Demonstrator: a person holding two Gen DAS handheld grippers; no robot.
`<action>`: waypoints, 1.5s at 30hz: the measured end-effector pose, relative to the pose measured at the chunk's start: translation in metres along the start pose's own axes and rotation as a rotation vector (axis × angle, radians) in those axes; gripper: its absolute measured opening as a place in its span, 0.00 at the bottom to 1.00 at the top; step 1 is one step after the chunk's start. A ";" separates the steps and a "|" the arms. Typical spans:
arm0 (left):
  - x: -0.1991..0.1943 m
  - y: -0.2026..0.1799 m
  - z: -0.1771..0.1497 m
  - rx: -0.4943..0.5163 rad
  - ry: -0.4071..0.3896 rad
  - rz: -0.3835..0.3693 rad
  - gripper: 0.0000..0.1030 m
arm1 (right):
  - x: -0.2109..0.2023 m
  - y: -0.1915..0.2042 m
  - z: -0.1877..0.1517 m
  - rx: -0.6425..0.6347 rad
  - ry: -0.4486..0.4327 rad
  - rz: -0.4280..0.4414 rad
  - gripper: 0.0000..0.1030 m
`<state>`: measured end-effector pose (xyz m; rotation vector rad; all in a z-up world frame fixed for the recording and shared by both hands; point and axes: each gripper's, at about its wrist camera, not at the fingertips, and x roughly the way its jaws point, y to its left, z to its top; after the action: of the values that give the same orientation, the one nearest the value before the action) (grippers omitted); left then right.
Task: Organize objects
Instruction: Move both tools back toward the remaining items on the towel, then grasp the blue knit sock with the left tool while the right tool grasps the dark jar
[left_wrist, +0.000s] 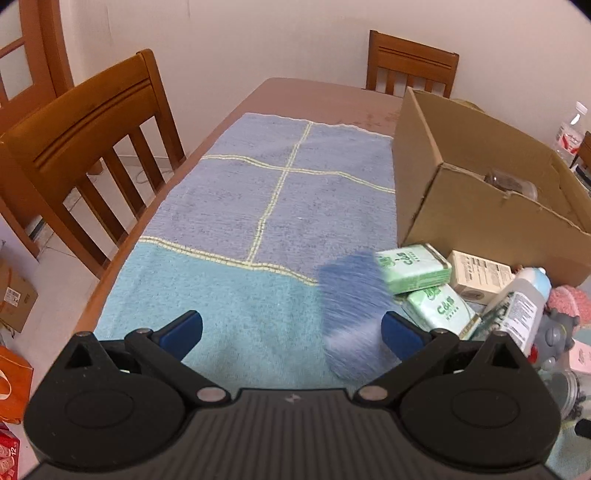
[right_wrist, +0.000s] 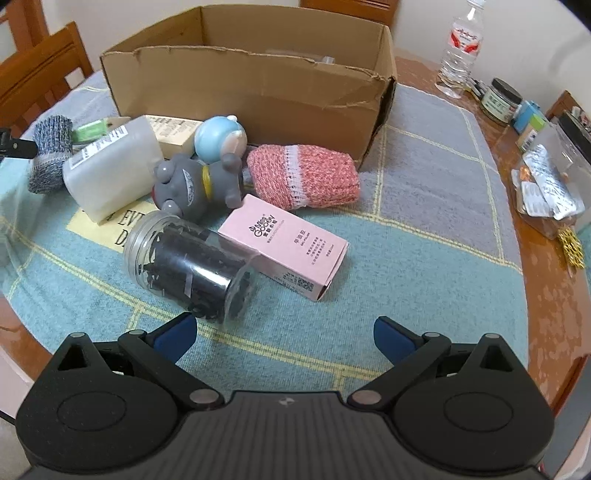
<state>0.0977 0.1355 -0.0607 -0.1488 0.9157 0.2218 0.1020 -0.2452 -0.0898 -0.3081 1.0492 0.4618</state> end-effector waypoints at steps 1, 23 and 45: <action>-0.002 -0.002 0.000 0.014 -0.003 -0.009 0.99 | 0.000 -0.003 0.000 -0.007 -0.006 0.016 1.00; 0.038 -0.015 0.008 0.607 0.073 -0.300 0.99 | 0.018 0.033 -0.016 0.143 -0.034 0.038 1.00; 0.071 -0.025 0.009 0.731 0.149 -0.490 0.99 | 0.028 0.063 -0.010 0.158 -0.054 -0.066 1.00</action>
<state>0.1531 0.1220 -0.1111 0.2920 1.0268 -0.5856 0.0743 -0.1897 -0.1206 -0.1886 1.0135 0.3243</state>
